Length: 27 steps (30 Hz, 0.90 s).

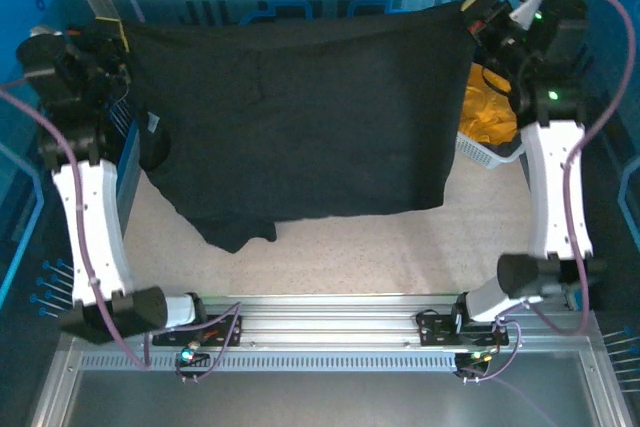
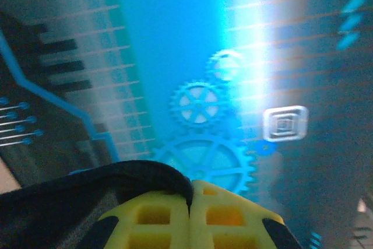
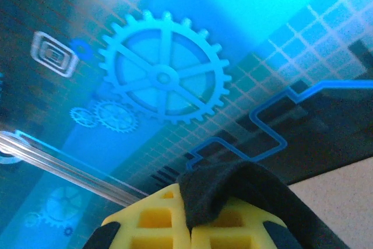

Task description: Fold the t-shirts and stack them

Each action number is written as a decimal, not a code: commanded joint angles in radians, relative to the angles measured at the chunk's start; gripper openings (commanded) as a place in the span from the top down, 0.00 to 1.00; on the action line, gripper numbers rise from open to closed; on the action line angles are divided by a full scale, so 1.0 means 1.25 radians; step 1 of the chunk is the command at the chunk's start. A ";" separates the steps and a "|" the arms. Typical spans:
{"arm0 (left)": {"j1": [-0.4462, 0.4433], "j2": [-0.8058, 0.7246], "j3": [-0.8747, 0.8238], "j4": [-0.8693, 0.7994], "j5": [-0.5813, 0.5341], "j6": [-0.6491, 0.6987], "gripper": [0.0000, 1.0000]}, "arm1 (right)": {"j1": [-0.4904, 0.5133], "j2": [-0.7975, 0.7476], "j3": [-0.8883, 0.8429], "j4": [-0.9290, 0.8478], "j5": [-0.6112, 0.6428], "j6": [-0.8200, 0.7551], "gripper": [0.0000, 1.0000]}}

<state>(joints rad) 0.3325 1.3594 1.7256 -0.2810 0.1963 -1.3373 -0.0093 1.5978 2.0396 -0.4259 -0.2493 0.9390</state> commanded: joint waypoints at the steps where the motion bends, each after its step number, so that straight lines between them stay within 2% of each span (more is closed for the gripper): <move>1: 0.021 0.097 0.033 0.051 0.074 -0.001 1.00 | 0.024 0.105 0.094 0.013 -0.072 -0.004 1.00; 4: 0.025 0.187 0.091 0.075 0.116 -0.006 1.00 | 0.043 0.222 0.223 -0.010 -0.106 0.002 1.00; 7: 0.031 0.267 0.191 0.095 0.142 -0.027 1.00 | 0.052 0.351 0.415 -0.063 -0.122 0.010 1.00; 12: 0.057 0.407 0.472 0.069 0.176 -0.079 1.00 | 0.027 0.532 0.721 -0.109 -0.123 0.093 1.00; 15: 0.070 0.433 0.619 0.010 0.166 -0.094 1.00 | 0.007 0.526 0.728 -0.102 -0.123 0.119 1.00; 17: 0.076 0.402 0.641 -0.030 0.143 -0.082 1.00 | -0.002 0.486 0.685 -0.116 -0.119 0.097 1.00; 20: 0.077 0.308 0.573 -0.143 0.108 -0.028 1.00 | -0.013 0.394 0.557 -0.178 -0.090 0.046 1.00; 22: 0.067 0.211 0.422 -0.207 0.087 0.006 1.00 | -0.013 0.318 0.425 -0.211 -0.054 0.015 1.00; 24: 0.053 0.078 0.179 -0.221 0.034 0.023 1.00 | -0.014 0.221 0.244 -0.219 -0.022 0.001 1.00; 27: 0.047 -0.089 -0.211 -0.150 -0.009 -0.024 1.00 | -0.008 0.090 -0.060 -0.194 0.021 -0.003 1.00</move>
<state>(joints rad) 0.3939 1.3266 1.7618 -0.4255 0.2852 -1.3628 -0.0032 1.8252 2.1956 -0.6373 -0.3107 0.9760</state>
